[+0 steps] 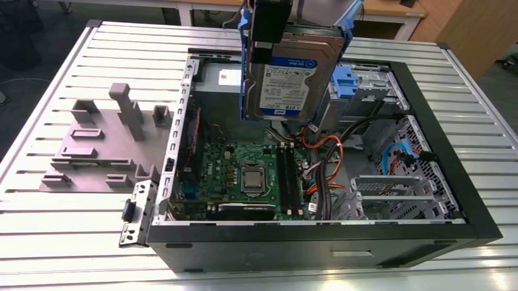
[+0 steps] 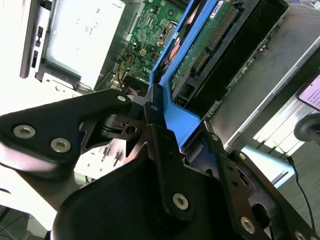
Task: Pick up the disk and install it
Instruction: 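Insert the disk into the insertion slot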
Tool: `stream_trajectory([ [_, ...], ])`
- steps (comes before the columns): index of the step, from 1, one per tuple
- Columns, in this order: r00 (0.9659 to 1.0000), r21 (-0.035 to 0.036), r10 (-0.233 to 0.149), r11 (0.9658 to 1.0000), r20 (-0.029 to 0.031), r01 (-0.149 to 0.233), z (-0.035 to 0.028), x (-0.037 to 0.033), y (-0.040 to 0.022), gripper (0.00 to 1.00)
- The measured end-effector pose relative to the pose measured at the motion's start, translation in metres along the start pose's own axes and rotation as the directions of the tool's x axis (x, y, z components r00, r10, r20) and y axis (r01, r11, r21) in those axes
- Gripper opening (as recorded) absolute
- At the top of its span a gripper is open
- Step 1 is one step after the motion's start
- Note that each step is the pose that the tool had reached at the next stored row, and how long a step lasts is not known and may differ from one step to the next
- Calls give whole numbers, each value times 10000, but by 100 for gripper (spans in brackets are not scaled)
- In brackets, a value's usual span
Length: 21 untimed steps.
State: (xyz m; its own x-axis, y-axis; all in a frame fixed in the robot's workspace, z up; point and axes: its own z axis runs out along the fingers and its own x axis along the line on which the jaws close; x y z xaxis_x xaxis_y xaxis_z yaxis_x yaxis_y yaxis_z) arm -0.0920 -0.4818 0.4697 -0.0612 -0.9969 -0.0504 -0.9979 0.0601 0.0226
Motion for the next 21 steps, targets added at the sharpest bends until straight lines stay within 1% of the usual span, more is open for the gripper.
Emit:
stream_trajectory([
  [8,10000,-5,-78,10000,-4,78,-1,116,-8,37],
  [12,10000,-5,-79,10000,-4,79,-1,157,-20,37],
  [16,10000,-4,-79,10000,-3,79,1,180,-79,37],
  [21,10000,-5,-79,10000,-6,79,2,194,-179,37],
])
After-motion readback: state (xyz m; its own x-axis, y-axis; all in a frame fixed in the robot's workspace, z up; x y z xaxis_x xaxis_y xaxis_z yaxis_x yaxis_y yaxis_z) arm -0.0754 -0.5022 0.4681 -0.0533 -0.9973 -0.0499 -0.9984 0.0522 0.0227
